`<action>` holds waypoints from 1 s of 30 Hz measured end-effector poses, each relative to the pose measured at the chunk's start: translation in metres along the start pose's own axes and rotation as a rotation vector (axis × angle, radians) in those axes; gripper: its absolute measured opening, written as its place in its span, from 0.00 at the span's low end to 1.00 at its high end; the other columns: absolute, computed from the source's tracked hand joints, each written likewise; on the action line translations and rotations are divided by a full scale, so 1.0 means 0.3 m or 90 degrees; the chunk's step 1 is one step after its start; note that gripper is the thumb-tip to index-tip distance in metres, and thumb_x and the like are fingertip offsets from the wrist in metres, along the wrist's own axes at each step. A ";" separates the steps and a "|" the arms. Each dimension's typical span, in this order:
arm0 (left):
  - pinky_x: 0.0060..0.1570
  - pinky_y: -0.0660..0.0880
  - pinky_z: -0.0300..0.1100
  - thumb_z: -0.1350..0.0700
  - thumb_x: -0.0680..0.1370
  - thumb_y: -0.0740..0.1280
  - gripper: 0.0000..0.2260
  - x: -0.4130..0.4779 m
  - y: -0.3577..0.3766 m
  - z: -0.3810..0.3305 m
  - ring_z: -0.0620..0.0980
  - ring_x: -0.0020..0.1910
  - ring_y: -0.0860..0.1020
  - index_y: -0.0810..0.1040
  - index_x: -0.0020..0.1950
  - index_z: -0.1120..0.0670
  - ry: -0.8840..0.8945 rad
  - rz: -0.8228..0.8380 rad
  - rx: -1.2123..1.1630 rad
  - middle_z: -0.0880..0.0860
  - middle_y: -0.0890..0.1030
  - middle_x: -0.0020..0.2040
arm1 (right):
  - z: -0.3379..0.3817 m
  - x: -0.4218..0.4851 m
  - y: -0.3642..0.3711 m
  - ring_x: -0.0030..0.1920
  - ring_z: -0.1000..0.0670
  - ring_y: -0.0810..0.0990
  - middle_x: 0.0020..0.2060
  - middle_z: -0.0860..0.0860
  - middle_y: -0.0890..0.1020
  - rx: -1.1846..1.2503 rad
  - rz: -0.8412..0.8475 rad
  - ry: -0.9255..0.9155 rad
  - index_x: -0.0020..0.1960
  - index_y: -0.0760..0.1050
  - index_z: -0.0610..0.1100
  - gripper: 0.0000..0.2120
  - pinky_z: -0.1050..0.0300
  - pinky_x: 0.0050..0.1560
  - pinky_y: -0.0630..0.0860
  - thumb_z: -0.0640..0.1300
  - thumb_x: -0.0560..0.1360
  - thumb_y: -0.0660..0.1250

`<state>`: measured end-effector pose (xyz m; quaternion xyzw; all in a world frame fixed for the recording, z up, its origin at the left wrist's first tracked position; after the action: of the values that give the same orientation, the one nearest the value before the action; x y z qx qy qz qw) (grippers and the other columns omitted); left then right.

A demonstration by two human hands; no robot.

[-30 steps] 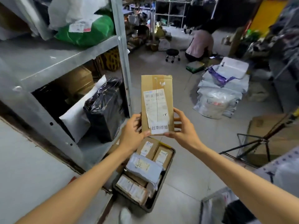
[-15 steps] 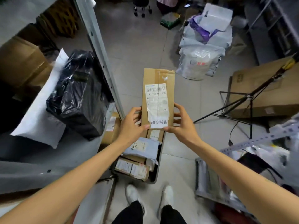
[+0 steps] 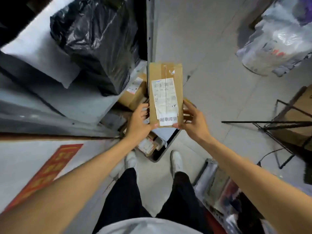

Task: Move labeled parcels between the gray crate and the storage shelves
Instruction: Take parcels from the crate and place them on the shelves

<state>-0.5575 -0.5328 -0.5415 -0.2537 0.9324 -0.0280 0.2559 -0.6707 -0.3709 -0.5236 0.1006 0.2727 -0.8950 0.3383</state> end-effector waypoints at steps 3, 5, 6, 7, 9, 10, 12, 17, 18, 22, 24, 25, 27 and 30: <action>0.47 0.77 0.33 0.71 0.65 0.77 0.30 -0.035 0.018 0.136 0.38 0.51 0.79 0.70 0.62 0.57 -0.073 -0.095 -0.035 0.51 0.80 0.53 | -0.085 0.053 0.071 0.50 0.53 0.81 0.54 0.55 0.80 -0.024 0.103 -0.005 0.76 0.63 0.48 0.45 0.60 0.44 0.79 0.32 0.64 0.78; 0.51 0.80 0.40 0.70 0.64 0.78 0.30 -0.065 0.054 0.226 0.38 0.51 0.80 0.70 0.60 0.56 -0.126 -0.149 -0.058 0.51 0.81 0.54 | -0.160 0.074 0.112 0.52 0.52 0.81 0.53 0.54 0.80 -0.043 0.173 0.001 0.76 0.62 0.50 0.45 0.59 0.45 0.81 0.33 0.65 0.78; 0.54 0.79 0.44 0.70 0.63 0.78 0.31 -0.080 0.073 0.275 0.43 0.54 0.80 0.70 0.60 0.55 -0.148 -0.175 -0.072 0.52 0.81 0.56 | -0.197 0.084 0.134 0.52 0.51 0.81 0.53 0.54 0.80 -0.055 0.207 0.003 0.76 0.62 0.51 0.45 0.61 0.45 0.81 0.33 0.66 0.77; 0.55 0.78 0.44 0.69 0.63 0.79 0.31 -0.094 0.094 0.328 0.47 0.56 0.79 0.70 0.60 0.54 -0.170 -0.196 -0.085 0.53 0.80 0.58 | -0.234 0.094 0.158 0.53 0.50 0.80 0.53 0.54 0.79 -0.069 0.235 0.007 0.76 0.61 0.51 0.45 0.64 0.44 0.80 0.33 0.66 0.77; 0.50 0.76 0.31 0.69 0.63 0.79 0.32 -0.120 0.128 0.424 0.46 0.55 0.78 0.71 0.64 0.55 -0.212 -0.243 -0.105 0.52 0.79 0.60 | -0.312 0.115 0.212 0.54 0.50 0.80 0.55 0.51 0.80 -0.103 0.283 0.017 0.76 0.62 0.50 0.45 0.67 0.44 0.79 0.32 0.65 0.78; 0.46 0.75 0.26 0.69 0.64 0.79 0.33 -0.134 0.144 0.470 0.43 0.52 0.78 0.71 0.65 0.56 -0.231 -0.261 -0.115 0.51 0.79 0.59 | -0.353 0.120 0.244 0.54 0.49 0.80 0.56 0.50 0.80 -0.121 0.306 0.026 0.76 0.63 0.48 0.45 0.69 0.43 0.79 0.32 0.64 0.78; 0.42 0.73 0.23 0.69 0.64 0.78 0.33 -0.153 0.173 0.579 0.41 0.50 0.78 0.72 0.67 0.58 -0.264 -0.287 -0.132 0.51 0.79 0.58 | -0.440 0.128 0.316 0.54 0.48 0.81 0.57 0.46 0.81 -0.151 0.346 0.041 0.74 0.65 0.45 0.43 0.66 0.44 0.80 0.33 0.63 0.79; 0.58 0.77 0.39 0.63 0.63 0.81 0.33 -0.147 0.219 0.873 0.48 0.58 0.79 0.74 0.66 0.53 -0.320 -0.332 -0.131 0.51 0.79 0.62 | -0.666 0.155 0.494 0.53 0.46 0.82 0.56 0.44 0.82 -0.202 0.390 0.088 0.70 0.68 0.44 0.38 0.46 0.52 0.81 0.33 0.63 0.79; 0.59 0.77 0.42 0.63 0.64 0.80 0.33 -0.131 0.222 0.921 0.48 0.58 0.79 0.74 0.66 0.53 -0.325 -0.334 -0.128 0.52 0.79 0.62 | -0.704 0.171 0.529 0.54 0.45 0.82 0.56 0.44 0.82 -0.211 0.393 0.091 0.70 0.69 0.44 0.39 0.45 0.54 0.81 0.33 0.63 0.79; 0.60 0.77 0.48 0.66 0.65 0.79 0.31 -0.028 0.215 1.090 0.51 0.58 0.80 0.74 0.66 0.57 -0.319 -0.324 -0.108 0.54 0.80 0.61 | -0.830 0.251 0.659 0.57 0.45 0.80 0.58 0.45 0.81 -0.251 0.387 0.096 0.71 0.69 0.43 0.37 0.51 0.57 0.79 0.34 0.65 0.78; 0.59 0.77 0.47 0.66 0.65 0.79 0.31 0.027 0.197 1.156 0.52 0.57 0.80 0.74 0.67 0.58 -0.311 -0.332 -0.098 0.55 0.80 0.61 | -0.872 0.294 0.718 0.55 0.45 0.81 0.57 0.45 0.81 -0.265 0.377 0.090 0.71 0.69 0.44 0.34 0.51 0.56 0.79 0.35 0.68 0.77; 0.58 0.77 0.45 0.66 0.65 0.79 0.32 0.050 0.189 1.186 0.51 0.57 0.80 0.74 0.67 0.58 -0.312 -0.333 -0.095 0.54 0.80 0.61 | -0.891 0.314 0.745 0.54 0.45 0.81 0.57 0.46 0.81 -0.279 0.375 0.082 0.71 0.69 0.44 0.33 0.50 0.56 0.79 0.35 0.68 0.77; 0.54 0.77 0.35 0.65 0.66 0.79 0.32 0.096 0.178 1.242 0.50 0.57 0.80 0.74 0.68 0.56 -0.315 -0.324 -0.093 0.54 0.80 0.61 | -0.929 0.354 0.793 0.55 0.45 0.81 0.57 0.46 0.81 -0.306 0.381 0.077 0.71 0.68 0.44 0.34 0.48 0.56 0.79 0.35 0.68 0.77; 0.46 0.75 0.26 0.64 0.67 0.78 0.31 0.155 0.174 1.320 0.50 0.55 0.80 0.73 0.68 0.56 -0.320 -0.315 -0.082 0.54 0.81 0.60 | -0.983 0.406 0.862 0.56 0.42 0.80 0.57 0.45 0.80 -0.344 0.394 0.071 0.73 0.65 0.46 0.38 0.45 0.58 0.78 0.34 0.67 0.76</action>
<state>-0.4212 -0.4793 -0.9162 -0.4866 0.7504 0.0329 0.4461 -0.5927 -0.4350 -0.9217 0.1340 0.4725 -0.6406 0.5902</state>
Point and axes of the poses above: each hand's wrist, its own x-axis towards the middle knuckle, its own y-axis out of the palm, z = x × y, the point moved 3 cm from there along x, towards the middle knuckle
